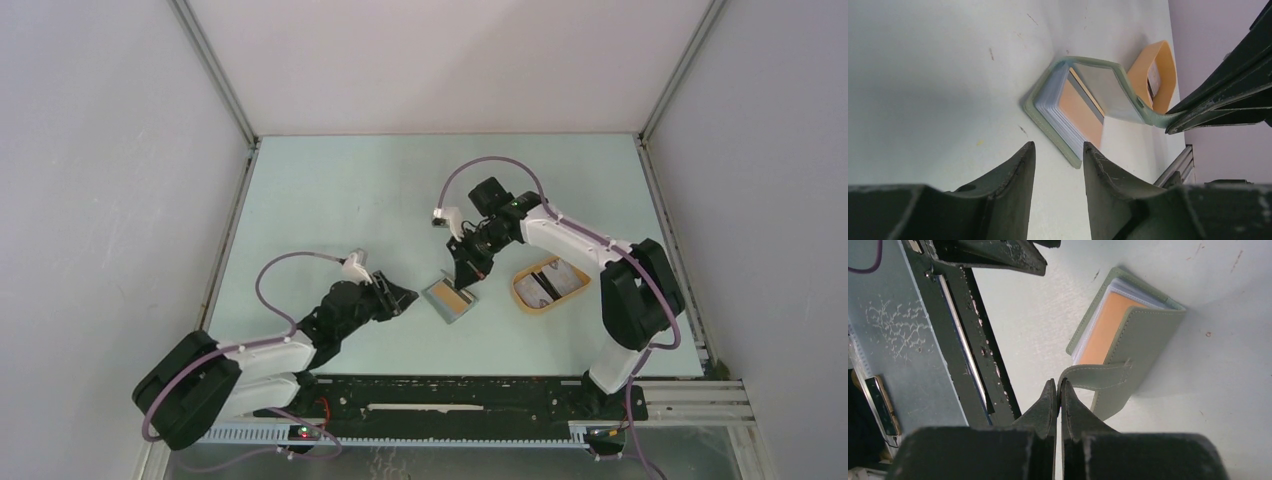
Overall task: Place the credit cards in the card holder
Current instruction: Close the card holder at the center of the board.
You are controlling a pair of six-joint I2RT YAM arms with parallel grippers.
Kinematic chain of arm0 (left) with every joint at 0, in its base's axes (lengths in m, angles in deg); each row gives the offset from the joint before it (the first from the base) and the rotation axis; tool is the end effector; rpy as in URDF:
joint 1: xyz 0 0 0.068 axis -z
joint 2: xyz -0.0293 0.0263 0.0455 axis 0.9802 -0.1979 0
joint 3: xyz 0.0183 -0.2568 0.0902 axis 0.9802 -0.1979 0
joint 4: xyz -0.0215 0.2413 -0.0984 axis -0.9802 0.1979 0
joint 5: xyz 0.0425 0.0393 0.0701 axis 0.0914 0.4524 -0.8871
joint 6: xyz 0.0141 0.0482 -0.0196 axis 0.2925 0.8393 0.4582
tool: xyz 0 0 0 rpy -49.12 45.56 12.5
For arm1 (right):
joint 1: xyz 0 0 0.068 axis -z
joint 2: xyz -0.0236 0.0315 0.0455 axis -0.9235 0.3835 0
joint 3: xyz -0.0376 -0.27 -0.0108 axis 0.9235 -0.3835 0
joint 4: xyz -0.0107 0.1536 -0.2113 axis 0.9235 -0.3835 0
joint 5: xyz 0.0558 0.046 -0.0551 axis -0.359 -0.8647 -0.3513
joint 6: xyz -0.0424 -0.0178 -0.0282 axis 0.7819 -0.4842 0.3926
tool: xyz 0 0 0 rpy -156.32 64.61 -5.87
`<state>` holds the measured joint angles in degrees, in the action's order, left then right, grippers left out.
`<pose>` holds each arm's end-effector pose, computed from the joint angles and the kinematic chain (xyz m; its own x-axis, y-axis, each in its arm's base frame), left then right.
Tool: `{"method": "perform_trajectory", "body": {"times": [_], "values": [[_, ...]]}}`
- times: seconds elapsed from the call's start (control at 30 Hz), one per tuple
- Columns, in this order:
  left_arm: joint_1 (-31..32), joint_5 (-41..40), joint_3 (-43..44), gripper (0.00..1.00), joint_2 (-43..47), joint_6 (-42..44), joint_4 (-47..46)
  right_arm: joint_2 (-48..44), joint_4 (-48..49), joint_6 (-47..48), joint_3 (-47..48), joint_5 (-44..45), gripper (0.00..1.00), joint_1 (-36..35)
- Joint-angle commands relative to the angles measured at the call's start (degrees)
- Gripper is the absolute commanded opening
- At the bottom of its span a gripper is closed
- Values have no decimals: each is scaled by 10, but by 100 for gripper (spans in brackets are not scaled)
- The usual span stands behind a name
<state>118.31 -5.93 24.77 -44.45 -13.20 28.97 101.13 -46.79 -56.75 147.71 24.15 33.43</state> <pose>0.1488 -0.1242 0.1412 -0.6884 -0.4709 -0.5517 0.1662 0.6379 -0.7520 0.2717 0.2116 0.2346 -0.4977 -0.6707 -0.5500 -0.8543 0.2692 0.4446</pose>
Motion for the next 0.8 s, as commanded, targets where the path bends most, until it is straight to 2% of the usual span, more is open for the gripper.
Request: {"method": "perform_trajectory", "body": {"times": [0.0, 0.17, 0.3, 0.43, 0.53, 0.63, 0.7, 0.77], "values": [[-3, -53, -27, 45, 62, -13, 41, 15, 4, -14, 20, 22, 6, -28], [-3, -72, -29, 46, 134, -2, 119, 32, -11, 0, 29, 11, 37, -57], [-3, -72, -34, 47, 169, 2, 144, 30, -37, 23, 39, -37, 49, -77], [-3, -63, -46, 48, 187, -4, 132, 23, -79, 62, 55, -104, 58, -90], [-3, -58, -53, 48, 191, -9, 122, 12, -135, 126, 70, -160, 59, -89], [-3, -53, -60, 48, 192, -15, 113, -21, -151, 145, 70, -182, 60, -72], [-3, -52, -63, 48, 192, -17, 108, -39, -130, 122, 64, -165, 59, -44], [-2, -50, -63, 48, 189, -18, 103, -54, -75, 77, 47, -111, 58, -4]]}}
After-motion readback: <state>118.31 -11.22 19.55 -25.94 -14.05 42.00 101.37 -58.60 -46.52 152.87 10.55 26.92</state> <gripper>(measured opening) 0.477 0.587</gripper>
